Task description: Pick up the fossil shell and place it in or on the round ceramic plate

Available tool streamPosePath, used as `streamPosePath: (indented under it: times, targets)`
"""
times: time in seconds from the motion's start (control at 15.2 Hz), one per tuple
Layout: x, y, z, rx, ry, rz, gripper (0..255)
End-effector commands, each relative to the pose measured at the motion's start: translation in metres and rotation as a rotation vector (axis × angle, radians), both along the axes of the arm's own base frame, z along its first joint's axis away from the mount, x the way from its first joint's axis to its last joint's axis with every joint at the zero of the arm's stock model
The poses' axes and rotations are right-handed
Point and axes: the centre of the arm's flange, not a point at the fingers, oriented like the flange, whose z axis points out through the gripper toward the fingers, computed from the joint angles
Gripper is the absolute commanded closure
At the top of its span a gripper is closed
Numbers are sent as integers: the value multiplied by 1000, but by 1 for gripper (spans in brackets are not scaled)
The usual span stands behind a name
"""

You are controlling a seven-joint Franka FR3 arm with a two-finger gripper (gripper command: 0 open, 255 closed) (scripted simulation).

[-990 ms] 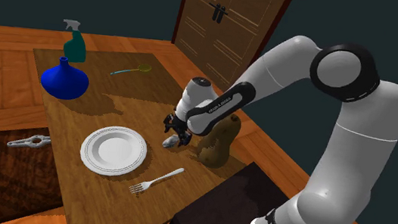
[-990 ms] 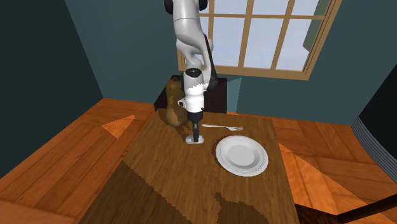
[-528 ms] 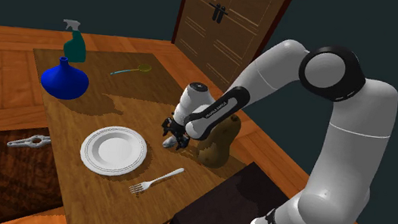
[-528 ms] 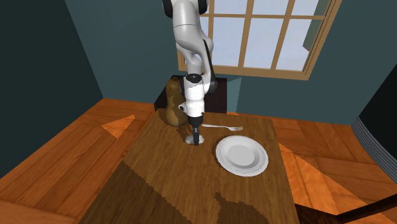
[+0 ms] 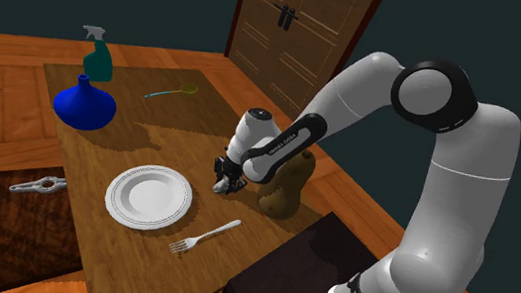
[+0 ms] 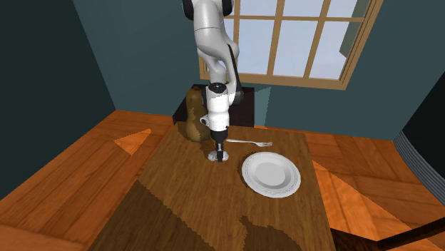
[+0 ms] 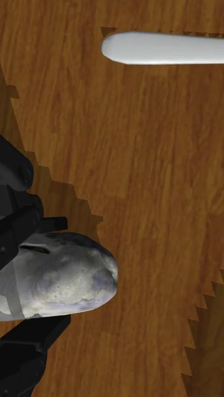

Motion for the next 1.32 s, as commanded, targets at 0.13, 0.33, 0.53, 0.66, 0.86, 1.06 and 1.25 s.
streamPosePath:
  times: [0.13, 0.33, 0.53, 0.66, 0.86, 1.06, 1.25]
  targets:
    - [0, 0, 0, 0, 0, 0, 255]
    - [0, 0, 0, 0, 0, 0, 255]
    - [0, 0, 16, 0, 0, 0, 255]
    - [0, 0, 26, 0, 0, 0, 255]
    - [0, 0, 42, 0, 0, 0, 255]
    - [0, 0, 58, 0, 0, 0, 255]
    - [0, 0, 74, 0, 0, 0, 255]
